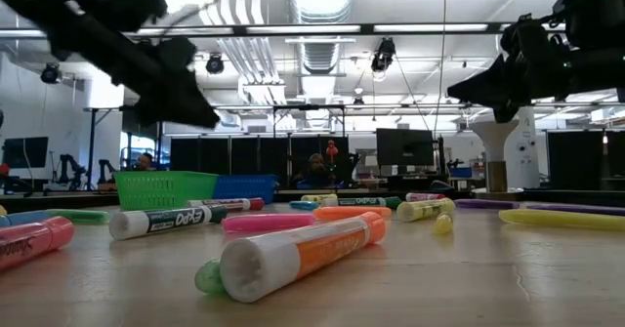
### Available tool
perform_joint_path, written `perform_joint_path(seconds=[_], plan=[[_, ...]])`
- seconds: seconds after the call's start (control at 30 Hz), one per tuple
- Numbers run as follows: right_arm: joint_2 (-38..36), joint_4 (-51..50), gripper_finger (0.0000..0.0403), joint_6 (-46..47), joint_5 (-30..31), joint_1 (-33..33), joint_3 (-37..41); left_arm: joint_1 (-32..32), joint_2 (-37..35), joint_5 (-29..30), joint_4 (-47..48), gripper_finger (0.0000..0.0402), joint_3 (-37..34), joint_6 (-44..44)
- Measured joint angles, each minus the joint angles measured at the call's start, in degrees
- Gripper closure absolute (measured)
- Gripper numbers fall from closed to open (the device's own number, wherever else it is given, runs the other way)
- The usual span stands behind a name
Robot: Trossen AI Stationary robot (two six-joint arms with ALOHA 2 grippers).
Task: Pick & Place Markers
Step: Put the red marker into the blue bin
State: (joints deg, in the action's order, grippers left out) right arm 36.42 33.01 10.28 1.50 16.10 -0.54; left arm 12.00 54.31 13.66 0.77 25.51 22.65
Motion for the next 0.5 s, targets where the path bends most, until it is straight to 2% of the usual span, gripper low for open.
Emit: perform_joint_path(seconds=[0.17,0.5], plan=[[0.42,-0.06,0.0394,-0.48,-0.17,-0.15,0.0,-0.51,12.39,-3.64,3.62,0.0263,8.36,0.41],[0.45,0.45,0.0394,-1.09,-0.33,-0.48,0.0,-1.02,29.11,-3.51,16.52,0.0262,23.57,2.16]])
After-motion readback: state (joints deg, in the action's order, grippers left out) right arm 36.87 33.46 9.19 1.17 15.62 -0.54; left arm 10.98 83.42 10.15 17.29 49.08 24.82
